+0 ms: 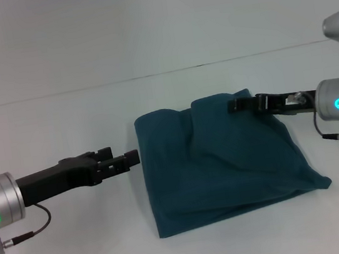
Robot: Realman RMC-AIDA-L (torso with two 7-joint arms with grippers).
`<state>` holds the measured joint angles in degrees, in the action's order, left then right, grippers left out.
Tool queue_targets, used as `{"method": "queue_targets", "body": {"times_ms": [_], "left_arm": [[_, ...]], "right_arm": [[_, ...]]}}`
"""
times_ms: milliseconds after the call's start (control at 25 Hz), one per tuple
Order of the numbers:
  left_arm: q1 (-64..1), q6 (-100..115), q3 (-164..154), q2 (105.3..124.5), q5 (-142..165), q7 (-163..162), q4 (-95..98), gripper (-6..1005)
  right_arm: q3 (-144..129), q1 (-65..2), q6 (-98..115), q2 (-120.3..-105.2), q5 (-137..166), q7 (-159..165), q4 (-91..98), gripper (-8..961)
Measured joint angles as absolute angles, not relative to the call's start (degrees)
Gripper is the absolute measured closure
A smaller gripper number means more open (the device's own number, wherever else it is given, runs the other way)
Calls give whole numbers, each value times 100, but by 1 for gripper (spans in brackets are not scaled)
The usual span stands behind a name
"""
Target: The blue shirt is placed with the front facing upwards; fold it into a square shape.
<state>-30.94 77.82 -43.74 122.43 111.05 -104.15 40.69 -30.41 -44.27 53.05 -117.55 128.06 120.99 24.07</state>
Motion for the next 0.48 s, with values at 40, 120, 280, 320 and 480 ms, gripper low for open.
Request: {"method": "queue_targets", "body": {"times_ms": [40, 120, 280, 320, 480], "left_arm": [[-3093, 7764, -4374, 12243, 11106, -10415, 4067, 80], [-3088, 7731, -4372, 12243, 11115, -10415, 4066, 80], [-3083, 7679, -4369, 12243, 11125, -10414, 4067, 80], [-3083, 7672, -4368, 12243, 11128, -10414, 4066, 80], [-3091, 7672, -4368, 12243, 11141, -10415, 4068, 80]], "right_arm": [[-3041, -4443, 5268, -11767, 12805, 12092, 2385, 87], [-3045, -4462, 5229, -11789, 12805, 12071, 2371, 90], [-3048, -4472, 5155, -11795, 12805, 12065, 2363, 90], [-3048, -4469, 5142, -11796, 12804, 12066, 2363, 90], [-3019, -4436, 5089, -11798, 12805, 12065, 2364, 90]]}}
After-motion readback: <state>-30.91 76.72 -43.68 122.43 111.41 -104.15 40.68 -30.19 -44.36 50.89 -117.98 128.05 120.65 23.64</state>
